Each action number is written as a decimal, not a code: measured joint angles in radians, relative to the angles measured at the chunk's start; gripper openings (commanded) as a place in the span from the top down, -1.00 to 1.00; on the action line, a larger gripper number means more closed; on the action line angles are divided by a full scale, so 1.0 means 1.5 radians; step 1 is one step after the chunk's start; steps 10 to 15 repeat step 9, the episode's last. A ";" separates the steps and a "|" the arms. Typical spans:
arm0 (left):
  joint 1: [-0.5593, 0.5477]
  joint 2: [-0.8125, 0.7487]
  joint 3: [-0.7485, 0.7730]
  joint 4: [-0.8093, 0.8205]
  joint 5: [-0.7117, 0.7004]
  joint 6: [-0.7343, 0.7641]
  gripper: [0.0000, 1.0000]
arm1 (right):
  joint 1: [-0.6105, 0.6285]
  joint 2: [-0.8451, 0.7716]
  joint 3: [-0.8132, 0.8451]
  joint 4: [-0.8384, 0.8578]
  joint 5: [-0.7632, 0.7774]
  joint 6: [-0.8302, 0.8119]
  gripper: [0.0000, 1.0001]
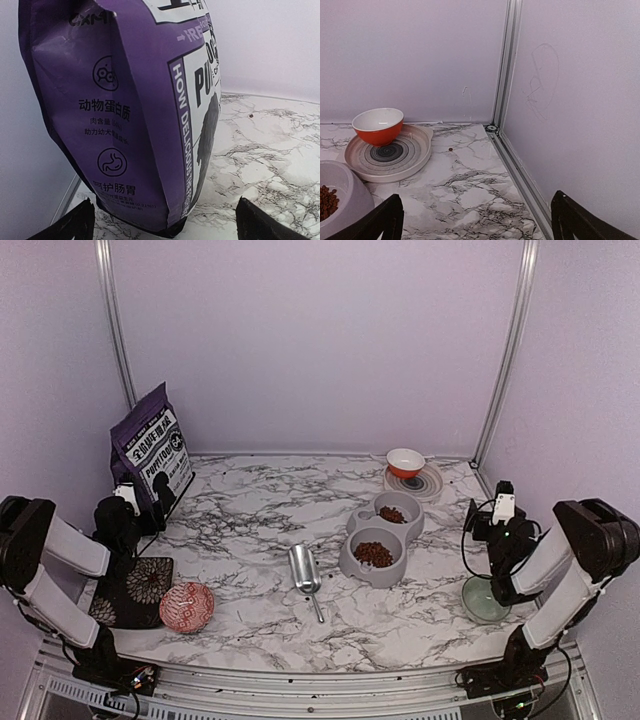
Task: Serve the pet food
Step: Reset both arms
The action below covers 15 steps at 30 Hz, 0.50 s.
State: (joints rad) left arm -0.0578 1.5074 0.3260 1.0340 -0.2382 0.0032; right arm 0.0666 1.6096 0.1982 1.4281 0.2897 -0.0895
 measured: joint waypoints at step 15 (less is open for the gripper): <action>0.000 0.000 0.000 0.000 -0.005 -0.003 -0.98 | -0.002 0.000 0.001 -0.011 0.000 0.005 -0.99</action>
